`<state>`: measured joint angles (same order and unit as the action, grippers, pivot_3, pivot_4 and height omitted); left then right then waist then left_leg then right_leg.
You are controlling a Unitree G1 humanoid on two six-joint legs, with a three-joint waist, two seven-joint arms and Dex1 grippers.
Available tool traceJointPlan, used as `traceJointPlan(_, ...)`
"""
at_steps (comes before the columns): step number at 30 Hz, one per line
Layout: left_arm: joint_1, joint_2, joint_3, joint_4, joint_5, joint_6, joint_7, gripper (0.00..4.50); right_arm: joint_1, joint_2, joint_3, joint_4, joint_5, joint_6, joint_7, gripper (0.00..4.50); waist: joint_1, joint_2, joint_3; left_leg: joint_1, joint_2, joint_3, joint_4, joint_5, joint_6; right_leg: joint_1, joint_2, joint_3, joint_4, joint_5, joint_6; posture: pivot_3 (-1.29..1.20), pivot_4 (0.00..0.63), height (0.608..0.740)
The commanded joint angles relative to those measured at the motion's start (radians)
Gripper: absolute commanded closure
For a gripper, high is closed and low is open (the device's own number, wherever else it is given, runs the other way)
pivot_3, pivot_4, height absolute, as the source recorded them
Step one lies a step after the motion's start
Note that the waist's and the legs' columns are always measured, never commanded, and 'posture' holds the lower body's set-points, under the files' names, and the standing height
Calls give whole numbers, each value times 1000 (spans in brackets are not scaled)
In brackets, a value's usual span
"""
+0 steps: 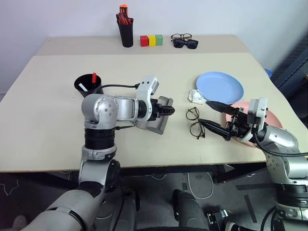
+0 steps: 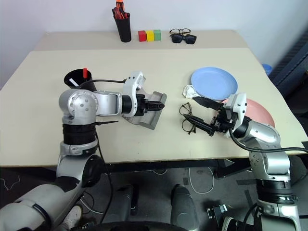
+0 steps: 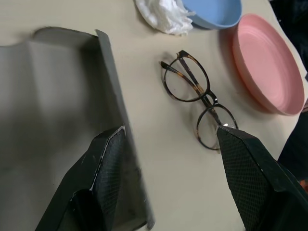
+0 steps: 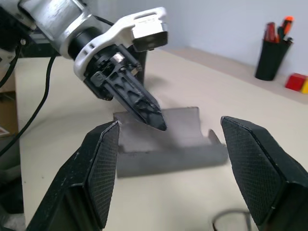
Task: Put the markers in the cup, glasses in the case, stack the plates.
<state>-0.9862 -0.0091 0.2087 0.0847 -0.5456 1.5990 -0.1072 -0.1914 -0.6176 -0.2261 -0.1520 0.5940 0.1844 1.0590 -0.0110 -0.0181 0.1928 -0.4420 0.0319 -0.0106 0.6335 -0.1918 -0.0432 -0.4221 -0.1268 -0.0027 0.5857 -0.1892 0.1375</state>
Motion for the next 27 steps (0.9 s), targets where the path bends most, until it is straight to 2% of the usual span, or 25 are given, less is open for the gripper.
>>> traceJointPlan(1, -78, -64, 50, 118, 76, 15, 86, 1428, 6, -18, -42, -54, 18, -8, -17, 1079, 1, 0, 0, 0, 0, 0, 0, 0, 0, 0, 0, 0, 0, 0, 0, 0, 150, 740)
traceJointPlan(5, -135, -103, 70, 211, 107, 15, 158, 1428, 29, -18, -61, -75, 19, -8, -32, 1079, 0, -1, 0, 0, 0, 0, -1, 0, 0, 0, 0, 0, -2, 0, 0, 0, 150, 740)
traceJointPlan(11, -183, -76, 94, 236, 63, 15, 232, 1428, 60, -17, -73, -101, 17, -9, -51, 1079, 1, -1, 0, 0, 0, 0, -2, 0, 0, -1, 0, 0, -2, 0, 0, 0, 150, 740)
traceJointPlan(20, -229, 23, 62, 274, -163, 15, 367, 1428, 49, -5, -56, -91, 10, -17, -54, 1079, 3, -1, 0, -1, 0, 0, -2, 0, 0, -1, 0, 0, -2, 0, 0, 0, 150, 740)
traceJointPlan(27, -205, 25, 90, 366, -359, 15, 553, 1428, 24, -7, -43, -68, 8, -21, -43, 1079, 4, -1, 0, -1, 0, 0, -2, 0, 0, -1, 0, 0, -2, 0, 0, 0, 150, 740)
